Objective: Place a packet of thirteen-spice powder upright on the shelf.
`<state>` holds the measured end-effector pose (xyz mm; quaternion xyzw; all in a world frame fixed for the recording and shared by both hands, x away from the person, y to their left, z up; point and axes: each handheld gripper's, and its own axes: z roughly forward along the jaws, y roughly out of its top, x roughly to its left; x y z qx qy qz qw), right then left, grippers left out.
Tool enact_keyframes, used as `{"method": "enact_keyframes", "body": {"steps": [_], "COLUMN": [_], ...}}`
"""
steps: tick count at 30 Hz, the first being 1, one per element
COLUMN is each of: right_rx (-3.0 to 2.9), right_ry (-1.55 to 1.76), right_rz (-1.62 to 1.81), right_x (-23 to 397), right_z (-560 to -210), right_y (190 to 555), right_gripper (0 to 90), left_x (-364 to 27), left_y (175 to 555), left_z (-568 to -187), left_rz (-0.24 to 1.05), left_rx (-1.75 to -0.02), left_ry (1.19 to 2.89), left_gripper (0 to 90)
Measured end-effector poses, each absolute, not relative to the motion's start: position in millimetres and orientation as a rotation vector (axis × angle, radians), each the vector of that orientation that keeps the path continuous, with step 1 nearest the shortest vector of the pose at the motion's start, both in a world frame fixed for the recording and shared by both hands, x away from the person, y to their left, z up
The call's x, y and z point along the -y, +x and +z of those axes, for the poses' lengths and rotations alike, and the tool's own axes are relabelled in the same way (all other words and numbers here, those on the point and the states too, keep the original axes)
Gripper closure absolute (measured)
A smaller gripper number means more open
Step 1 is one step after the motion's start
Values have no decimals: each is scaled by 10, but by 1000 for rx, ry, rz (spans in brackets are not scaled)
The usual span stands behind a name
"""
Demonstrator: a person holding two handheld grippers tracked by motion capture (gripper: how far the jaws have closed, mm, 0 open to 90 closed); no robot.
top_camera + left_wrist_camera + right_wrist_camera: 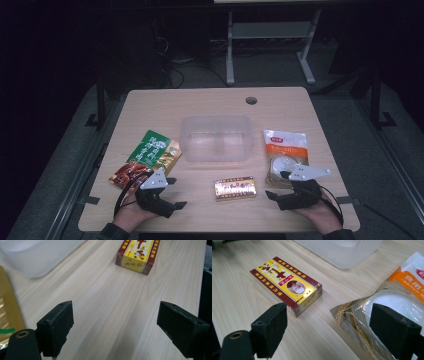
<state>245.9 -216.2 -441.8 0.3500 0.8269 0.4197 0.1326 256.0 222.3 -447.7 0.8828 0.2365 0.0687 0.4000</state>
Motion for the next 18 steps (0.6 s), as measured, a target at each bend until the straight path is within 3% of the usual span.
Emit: {"method": "enact_keyframes", "body": {"steps": [11, 12, 14, 18], "right_rx": [-2421, -2433, -2435, -2469], "right_ry": [1021, 1011, 1010, 977], "right_rz": [1232, 1242, 1252, 1292], "right_x": [2170, 2160, 2150, 2082], "right_z": [-4427, -4407, -4398, -4371], "right_y": [2521, 2530, 2531, 2516], "right_gripper": [182, 237, 265, 461], "left_x": [-2204, -2204, -2208, -2218], "left_y": [2568, 2555, 2546, 2524], "left_z": [-4479, -4482, -4481, -4465], "left_rz": [160, 158, 164, 181], "left_rx": [-618, -621, -621, -623], "left_ry": [2226, 2232, 2232, 2226], "left_gripper": [134, 134, 134, 134]}}
